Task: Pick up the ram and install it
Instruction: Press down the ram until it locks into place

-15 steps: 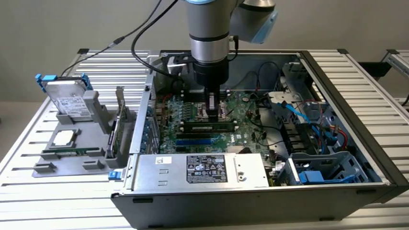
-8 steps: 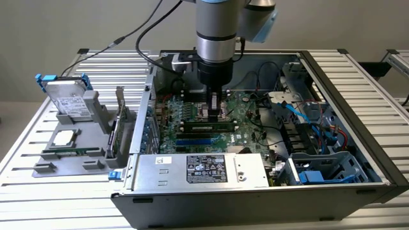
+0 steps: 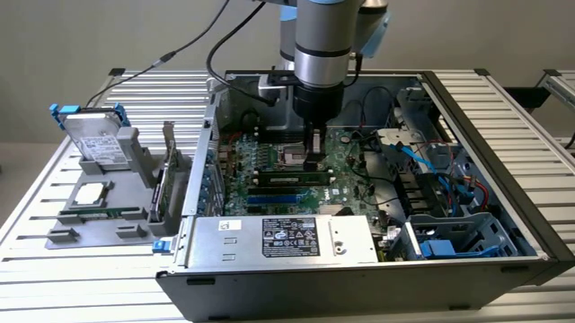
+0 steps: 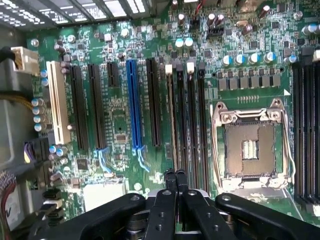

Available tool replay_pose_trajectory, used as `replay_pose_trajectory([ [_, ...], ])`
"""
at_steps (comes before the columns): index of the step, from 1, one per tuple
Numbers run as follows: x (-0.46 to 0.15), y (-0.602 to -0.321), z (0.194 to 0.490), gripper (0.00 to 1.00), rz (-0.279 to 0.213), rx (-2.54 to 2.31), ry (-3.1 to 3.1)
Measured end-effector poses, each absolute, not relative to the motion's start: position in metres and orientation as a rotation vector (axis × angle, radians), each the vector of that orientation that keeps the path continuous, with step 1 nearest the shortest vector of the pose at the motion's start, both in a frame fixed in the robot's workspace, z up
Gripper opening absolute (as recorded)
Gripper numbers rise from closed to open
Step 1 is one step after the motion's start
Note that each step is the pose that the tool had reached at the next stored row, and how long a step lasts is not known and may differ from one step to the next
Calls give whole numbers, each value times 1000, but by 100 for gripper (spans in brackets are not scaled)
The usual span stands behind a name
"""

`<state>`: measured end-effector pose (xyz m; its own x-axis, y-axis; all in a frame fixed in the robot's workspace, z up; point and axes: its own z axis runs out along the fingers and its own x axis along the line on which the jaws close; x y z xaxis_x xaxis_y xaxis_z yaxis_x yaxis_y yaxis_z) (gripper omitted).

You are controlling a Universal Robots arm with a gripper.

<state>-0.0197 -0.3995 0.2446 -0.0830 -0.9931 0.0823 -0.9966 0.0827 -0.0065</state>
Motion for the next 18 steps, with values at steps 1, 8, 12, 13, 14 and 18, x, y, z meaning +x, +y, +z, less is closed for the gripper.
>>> replay_pose_trajectory([
  [1,-17,-400,245,10,92,2091,-2265],
  [8,-7,-400,245,10,80,2106,-2240],
  [12,-7,-399,242,10,79,2107,-2240],
  [13,-7,-399,241,10,79,2107,-2240],
  [14,-7,-399,240,10,79,2107,-2239],
  [18,-7,-399,236,10,80,2110,-2237],
])
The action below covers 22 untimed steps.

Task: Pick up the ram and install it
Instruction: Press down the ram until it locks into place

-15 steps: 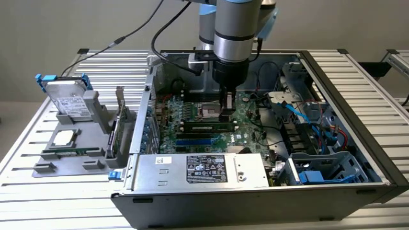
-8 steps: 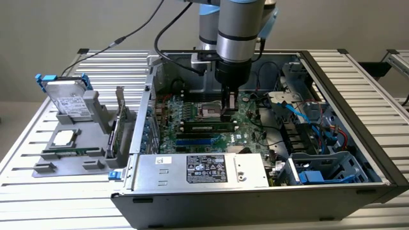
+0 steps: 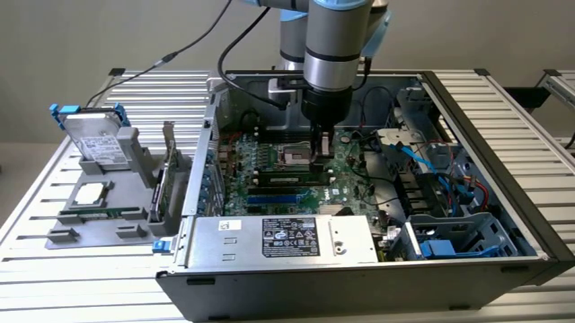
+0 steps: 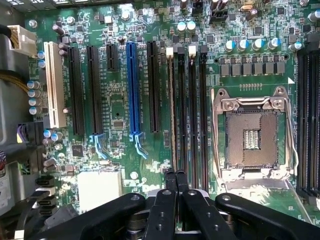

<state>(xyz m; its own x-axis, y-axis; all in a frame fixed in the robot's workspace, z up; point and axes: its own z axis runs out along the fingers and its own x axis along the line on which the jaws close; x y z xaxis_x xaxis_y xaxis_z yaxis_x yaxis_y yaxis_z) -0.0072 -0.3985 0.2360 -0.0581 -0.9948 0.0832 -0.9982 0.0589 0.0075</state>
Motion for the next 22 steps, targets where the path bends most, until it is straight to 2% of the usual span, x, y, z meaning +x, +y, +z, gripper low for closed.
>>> replay_pose_trajectory([
  [22,-7,-398,228,10,78,2112,-2232],
])
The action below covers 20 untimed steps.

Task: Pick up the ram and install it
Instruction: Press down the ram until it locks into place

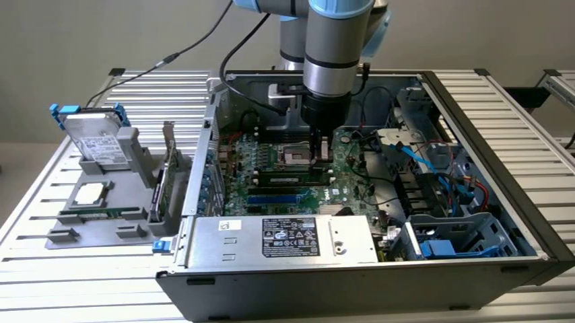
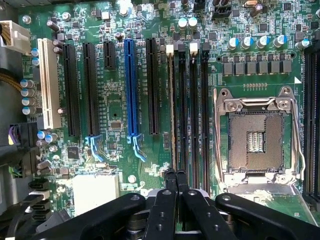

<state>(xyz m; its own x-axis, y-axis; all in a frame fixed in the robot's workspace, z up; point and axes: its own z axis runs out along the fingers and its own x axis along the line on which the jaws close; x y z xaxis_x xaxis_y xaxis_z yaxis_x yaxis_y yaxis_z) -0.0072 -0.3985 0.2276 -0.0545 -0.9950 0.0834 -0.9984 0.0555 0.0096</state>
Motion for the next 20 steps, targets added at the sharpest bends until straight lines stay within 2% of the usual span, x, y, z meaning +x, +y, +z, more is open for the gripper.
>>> replay_pose_trajectory([
  [20,-7,-398,225,10,77,2113,-2232],
])
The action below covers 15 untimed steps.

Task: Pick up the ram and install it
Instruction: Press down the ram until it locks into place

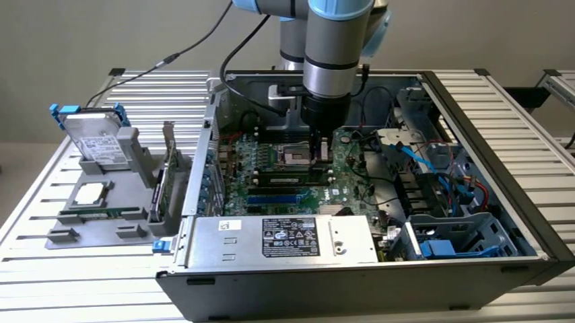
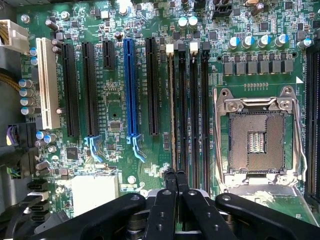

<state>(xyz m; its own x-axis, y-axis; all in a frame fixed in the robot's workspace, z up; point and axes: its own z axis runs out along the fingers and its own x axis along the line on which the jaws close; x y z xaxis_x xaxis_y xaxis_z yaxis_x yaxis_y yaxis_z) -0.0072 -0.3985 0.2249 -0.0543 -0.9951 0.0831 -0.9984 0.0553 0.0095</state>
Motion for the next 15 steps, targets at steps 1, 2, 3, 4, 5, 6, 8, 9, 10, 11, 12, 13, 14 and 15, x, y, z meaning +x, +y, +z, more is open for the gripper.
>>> replay_pose_trajectory([
  [1,-7,-398,226,10,76,2114,-2233],
  [2,-7,-398,227,10,76,2114,-2234],
  [3,-7,-398,229,10,77,2113,-2233],
  [4,-7,-398,230,10,77,2113,-2232],
  [5,-7,-398,230,10,77,2113,-2232],
  [6,-8,-398,230,10,77,2113,-2232],
  [8,-9,-398,231,10,78,2112,-2232],
  [9,-10,-398,231,10,79,2112,-2231],
  [10,-12,-397,231,10,80,2112,-2231],
  [11,-14,-397,231,10,81,2111,-2230],
  [12,-16,-396,231,10,83,2111,-2230],
  [13,-18,-396,231,10,84,2110,-2229],
  [14,-20,-395,231,10,86,2109,-2229],
  [15,-22,-395,231,10,88,2109,-2228],
])
